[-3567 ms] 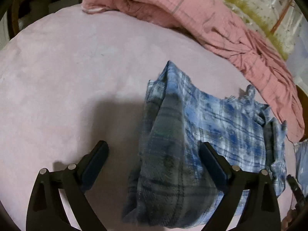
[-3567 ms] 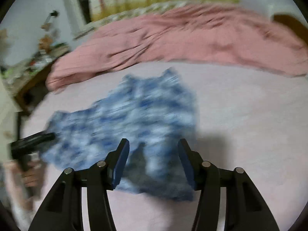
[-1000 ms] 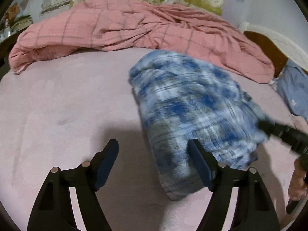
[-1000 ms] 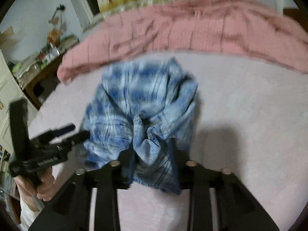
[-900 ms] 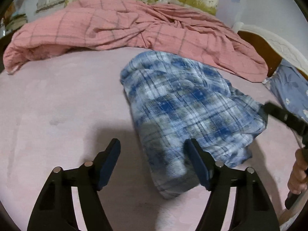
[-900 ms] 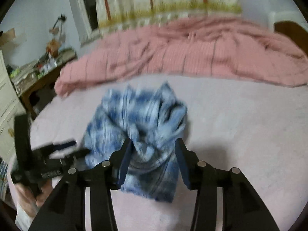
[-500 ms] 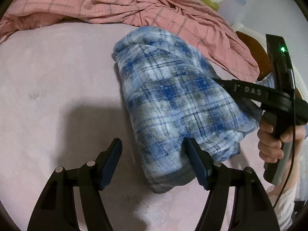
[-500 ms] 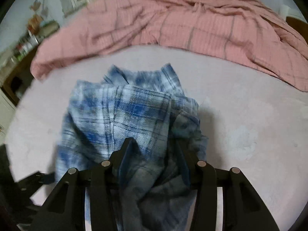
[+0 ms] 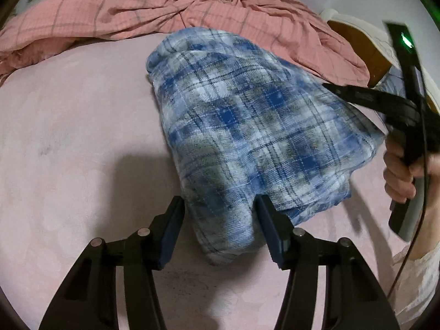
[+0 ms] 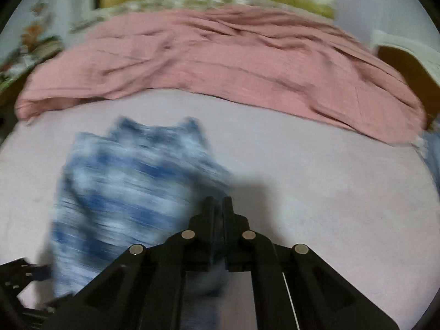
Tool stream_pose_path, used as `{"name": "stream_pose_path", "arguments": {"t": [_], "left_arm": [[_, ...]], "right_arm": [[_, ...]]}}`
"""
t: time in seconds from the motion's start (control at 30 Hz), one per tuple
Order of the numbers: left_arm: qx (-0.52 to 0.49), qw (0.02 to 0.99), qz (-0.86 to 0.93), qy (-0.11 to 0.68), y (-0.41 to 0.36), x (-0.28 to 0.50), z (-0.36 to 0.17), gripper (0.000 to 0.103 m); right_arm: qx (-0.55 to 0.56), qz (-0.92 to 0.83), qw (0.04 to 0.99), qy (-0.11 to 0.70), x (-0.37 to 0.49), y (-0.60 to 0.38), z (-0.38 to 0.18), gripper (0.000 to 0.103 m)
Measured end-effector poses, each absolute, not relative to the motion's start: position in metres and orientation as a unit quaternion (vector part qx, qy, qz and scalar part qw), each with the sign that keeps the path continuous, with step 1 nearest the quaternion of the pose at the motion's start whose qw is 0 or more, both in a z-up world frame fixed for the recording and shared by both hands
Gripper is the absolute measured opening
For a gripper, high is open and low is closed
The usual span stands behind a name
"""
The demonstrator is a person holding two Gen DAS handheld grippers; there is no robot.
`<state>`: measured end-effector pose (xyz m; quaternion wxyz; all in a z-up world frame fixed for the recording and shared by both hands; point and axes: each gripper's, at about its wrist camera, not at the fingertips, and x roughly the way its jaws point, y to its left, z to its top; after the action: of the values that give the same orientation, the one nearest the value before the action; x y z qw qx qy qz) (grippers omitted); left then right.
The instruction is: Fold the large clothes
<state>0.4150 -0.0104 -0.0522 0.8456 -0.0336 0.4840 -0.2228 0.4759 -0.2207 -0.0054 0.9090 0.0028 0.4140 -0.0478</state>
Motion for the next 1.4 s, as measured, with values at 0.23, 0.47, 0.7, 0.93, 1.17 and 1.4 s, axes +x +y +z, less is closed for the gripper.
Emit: {"name": "stream_pose_path", "arguments": {"t": [0.23,0.47,0.7,0.93,1.17,1.4], "left_arm": [[-0.006,0.839,-0.249,0.483,-0.013,0.410,-0.051,0.052],[-0.038,0.838,-0.245,0.486,0.002,0.404,-0.061,0.052],[-0.016,0.858,-0.243,0.452,-0.002,0.395,-0.044,0.051],[-0.067,0.932,-0.195,0.298,0.024,0.369,0.010,0.070],[-0.063,0.938,-0.167,0.296,0.026,0.380,-0.001,0.078],[-0.013,0.878,-0.126,0.462,0.006,0.406,-0.061,0.080]], "right_arm": [[0.057,0.095,0.930,0.351,0.409,-0.214,0.037,0.018],[0.013,0.050,0.908,0.416,0.409,-0.203,-0.021,0.020],[0.035,0.040,0.908,0.415,0.406,-0.223,-0.039,0.020],[0.051,0.036,0.918,0.392,0.374,-0.231,-0.016,0.037],[0.016,0.003,0.930,0.367,0.356,-0.217,-0.006,0.058],[0.003,-0.002,0.923,0.384,0.363,-0.215,-0.021,0.067]]}}
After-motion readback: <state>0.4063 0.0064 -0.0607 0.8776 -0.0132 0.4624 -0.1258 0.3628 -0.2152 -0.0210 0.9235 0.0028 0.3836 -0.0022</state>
